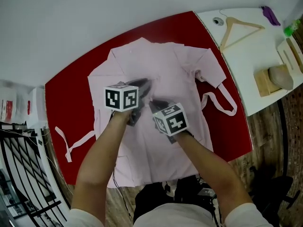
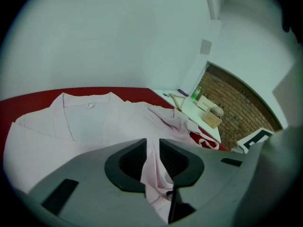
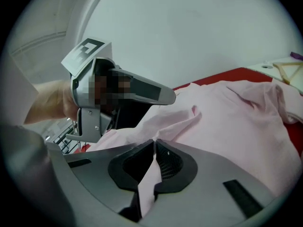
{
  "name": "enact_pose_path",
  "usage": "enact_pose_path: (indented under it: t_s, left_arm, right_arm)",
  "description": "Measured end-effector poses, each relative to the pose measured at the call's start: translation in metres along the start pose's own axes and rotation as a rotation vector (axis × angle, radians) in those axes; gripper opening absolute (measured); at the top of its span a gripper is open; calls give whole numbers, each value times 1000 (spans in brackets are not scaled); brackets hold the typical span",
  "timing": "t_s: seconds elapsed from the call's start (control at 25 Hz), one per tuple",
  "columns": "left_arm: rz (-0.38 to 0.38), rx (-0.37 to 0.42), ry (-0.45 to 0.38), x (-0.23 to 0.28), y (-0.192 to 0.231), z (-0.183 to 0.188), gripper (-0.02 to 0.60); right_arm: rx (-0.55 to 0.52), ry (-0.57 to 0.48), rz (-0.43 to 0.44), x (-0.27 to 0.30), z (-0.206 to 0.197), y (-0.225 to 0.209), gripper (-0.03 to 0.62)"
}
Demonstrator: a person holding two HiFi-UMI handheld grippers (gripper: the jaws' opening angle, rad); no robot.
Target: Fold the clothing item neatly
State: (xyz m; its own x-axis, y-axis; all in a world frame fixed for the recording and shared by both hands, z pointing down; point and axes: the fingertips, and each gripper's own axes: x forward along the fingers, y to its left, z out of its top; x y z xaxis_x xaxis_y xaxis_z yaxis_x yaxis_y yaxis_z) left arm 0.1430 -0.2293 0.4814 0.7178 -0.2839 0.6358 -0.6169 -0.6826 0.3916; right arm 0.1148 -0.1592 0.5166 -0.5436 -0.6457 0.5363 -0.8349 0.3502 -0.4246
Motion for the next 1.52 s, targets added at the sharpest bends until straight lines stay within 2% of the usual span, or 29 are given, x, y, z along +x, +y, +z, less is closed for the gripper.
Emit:
enact_pose_path:
  t_s: [0.12, 0.24, 0.32, 0.64, 0.84, 1.04, 1.24, 1.32, 1.52]
  left_arm:
    - [-12, 50, 29, -13, -5, -10, 106]
    - [13, 72, 22, -39, -3, -23, 107]
    - [59, 69, 25, -60, 7, -41, 107]
    - [258, -75, 57, -139, 69, -118, 107]
    - [367, -112, 75, -171, 112, -140, 86]
    - [433, -142, 84, -181, 158, -156, 48]
    - [439, -186, 111, -183, 194, -166, 26]
    - [412, -220, 116, -182, 200, -174, 21]
    - [324, -324, 65, -184, 205, -176, 20]
  right_arm:
    - [16, 8, 8, 1, -4, -1, 26]
    - [64, 26, 19, -1, -7, -5, 26]
    - [89, 35, 26, -3, -9, -7, 26]
    - [112, 61, -1, -7, -12, -13, 28]
    - [123, 62, -49, -8, -11, -18, 28]
    - [67, 100, -77, -11, -17, -18, 29]
    - [46, 138, -140, -16, -23, -28, 38]
    - [56, 148, -201, -20, -26, -40, 38]
    - [52, 149, -345, -35, -25, -70, 33]
